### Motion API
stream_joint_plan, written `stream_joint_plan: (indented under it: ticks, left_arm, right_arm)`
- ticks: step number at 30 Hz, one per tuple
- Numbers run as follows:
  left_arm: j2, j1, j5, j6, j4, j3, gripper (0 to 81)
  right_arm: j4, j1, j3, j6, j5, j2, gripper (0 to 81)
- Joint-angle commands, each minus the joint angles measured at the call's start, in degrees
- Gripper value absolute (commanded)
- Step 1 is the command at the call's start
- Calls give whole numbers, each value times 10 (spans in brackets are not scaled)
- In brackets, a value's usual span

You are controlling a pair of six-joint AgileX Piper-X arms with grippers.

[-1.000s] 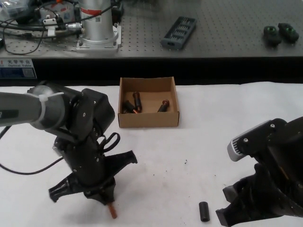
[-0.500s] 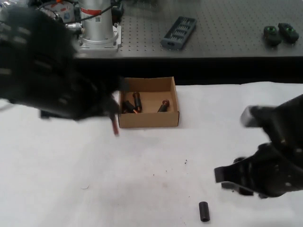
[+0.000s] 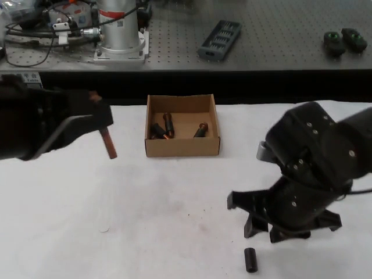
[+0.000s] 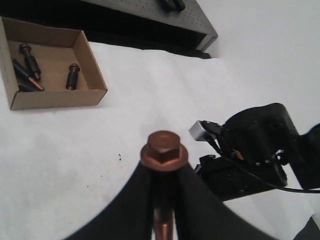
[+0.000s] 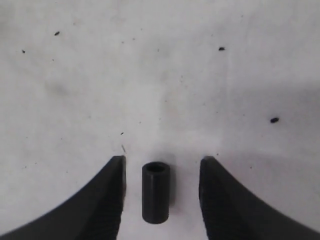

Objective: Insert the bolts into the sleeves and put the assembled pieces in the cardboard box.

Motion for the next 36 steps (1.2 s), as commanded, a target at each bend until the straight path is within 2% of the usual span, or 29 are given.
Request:
stream_joint_plan:
  ticks: [1, 10, 14, 17, 19, 27, 32, 36]
  left_arm:
    - [-24, 1, 5, 3, -10, 2, 6]
    - [-34, 1, 8, 72, -12, 28, 6]
    - [-34, 1, 41, 72, -20, 60, 6]
    - [-34, 1, 63, 72, -21, 67, 6]
    - [-34, 1, 68, 72, -23, 67, 6]
    - [-34, 1, 68, 72, -26, 67, 6]
    - [-34, 1, 68, 72, -26, 67, 6]
    - [-34, 1, 71, 72, -26, 67, 6]
  right_arm:
    - [21, 1, -15, 8, 12, 16, 358]
    - [48, 39, -13, 12, 25, 28, 358]
    - [36, 62, -13, 12, 38, 28, 357]
    - [23, 70, -13, 12, 38, 28, 318]
    - [18, 70, -13, 12, 42, 28, 291]
    - [17, 70, -12, 12, 48, 41, 288]
    - [19, 70, -12, 12, 5, 75, 288]
    - [27, 70, -12, 12, 16, 86, 265]
